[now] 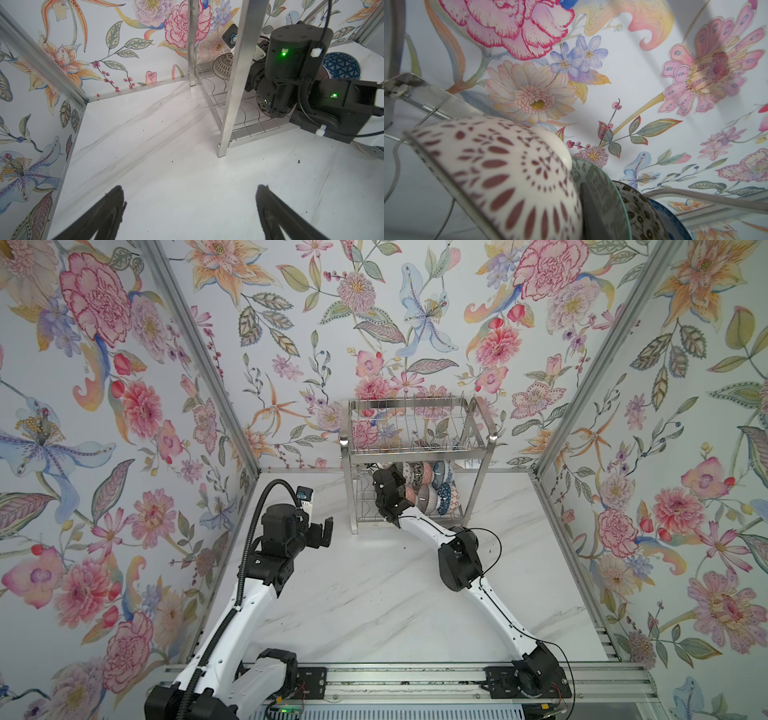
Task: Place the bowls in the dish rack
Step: 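Lower the white starburst bowl upright into a rack slot with the right gripper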
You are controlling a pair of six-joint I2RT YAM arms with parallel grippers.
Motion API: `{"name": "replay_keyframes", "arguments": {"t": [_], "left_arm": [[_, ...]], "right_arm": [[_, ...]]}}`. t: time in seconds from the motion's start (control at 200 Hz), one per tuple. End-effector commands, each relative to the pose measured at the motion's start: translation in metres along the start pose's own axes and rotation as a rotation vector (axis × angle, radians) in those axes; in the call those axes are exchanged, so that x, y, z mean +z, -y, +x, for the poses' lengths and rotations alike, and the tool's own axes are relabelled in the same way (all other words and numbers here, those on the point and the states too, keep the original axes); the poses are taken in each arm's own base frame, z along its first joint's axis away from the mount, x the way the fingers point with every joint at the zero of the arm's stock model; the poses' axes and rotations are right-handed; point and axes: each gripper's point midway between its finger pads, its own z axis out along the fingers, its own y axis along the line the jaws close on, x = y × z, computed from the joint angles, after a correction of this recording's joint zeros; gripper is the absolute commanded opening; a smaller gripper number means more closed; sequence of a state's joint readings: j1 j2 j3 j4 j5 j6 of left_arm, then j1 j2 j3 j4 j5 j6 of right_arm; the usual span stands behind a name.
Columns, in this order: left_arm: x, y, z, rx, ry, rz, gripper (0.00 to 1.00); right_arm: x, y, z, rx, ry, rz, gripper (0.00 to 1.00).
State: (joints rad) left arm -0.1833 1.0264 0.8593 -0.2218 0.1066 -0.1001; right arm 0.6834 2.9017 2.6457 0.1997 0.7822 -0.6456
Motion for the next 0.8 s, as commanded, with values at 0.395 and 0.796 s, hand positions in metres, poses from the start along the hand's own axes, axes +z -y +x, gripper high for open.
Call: {"name": "replay_keyframes", "arguments": {"t": [0.395, 0.796], "left_arm": [[-0.003, -0.001, -0.002, -0.005, 0.022, 0.011, 0.99], [-0.003, 0.001, -0.002, -0.011, 0.024, 0.022, 0.99]], "right_arm": [[-0.010, -0.013, -0.011, -0.005, 0.027, -0.020, 0.32], [-0.023, -0.004, -0.030, 0.009, 0.036, -0.031, 0.55]]}}
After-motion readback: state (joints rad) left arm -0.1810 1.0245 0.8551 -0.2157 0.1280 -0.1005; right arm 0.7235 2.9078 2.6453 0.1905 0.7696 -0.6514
